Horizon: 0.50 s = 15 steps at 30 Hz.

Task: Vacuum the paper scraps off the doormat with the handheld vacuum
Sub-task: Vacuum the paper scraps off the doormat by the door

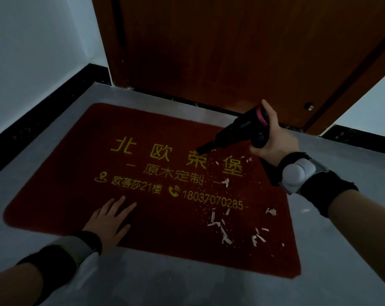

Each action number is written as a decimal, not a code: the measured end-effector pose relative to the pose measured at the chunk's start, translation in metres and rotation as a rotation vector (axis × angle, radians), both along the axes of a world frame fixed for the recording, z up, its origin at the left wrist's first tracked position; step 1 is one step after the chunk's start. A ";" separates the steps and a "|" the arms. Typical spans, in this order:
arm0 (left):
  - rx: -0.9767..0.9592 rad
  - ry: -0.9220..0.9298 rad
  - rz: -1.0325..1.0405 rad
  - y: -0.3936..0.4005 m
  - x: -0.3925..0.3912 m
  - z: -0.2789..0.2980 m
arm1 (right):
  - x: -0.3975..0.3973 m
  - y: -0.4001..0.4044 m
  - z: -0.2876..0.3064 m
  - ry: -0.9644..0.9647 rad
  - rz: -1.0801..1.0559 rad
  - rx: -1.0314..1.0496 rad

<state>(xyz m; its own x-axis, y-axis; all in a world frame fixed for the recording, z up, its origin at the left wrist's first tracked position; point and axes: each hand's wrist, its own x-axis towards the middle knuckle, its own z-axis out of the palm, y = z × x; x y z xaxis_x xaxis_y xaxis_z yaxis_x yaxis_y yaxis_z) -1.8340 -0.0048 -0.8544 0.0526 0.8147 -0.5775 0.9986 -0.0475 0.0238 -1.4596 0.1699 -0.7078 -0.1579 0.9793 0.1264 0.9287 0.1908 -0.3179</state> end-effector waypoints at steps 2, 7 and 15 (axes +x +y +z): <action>-0.010 0.001 0.000 0.001 0.000 0.000 | -0.001 0.000 0.006 -0.032 -0.005 -0.015; -0.024 -0.003 -0.004 0.001 -0.002 -0.001 | -0.002 0.000 0.012 -0.024 -0.008 -0.063; -0.016 -0.011 0.000 -0.001 -0.002 -0.001 | 0.006 -0.002 0.002 0.094 -0.081 -0.080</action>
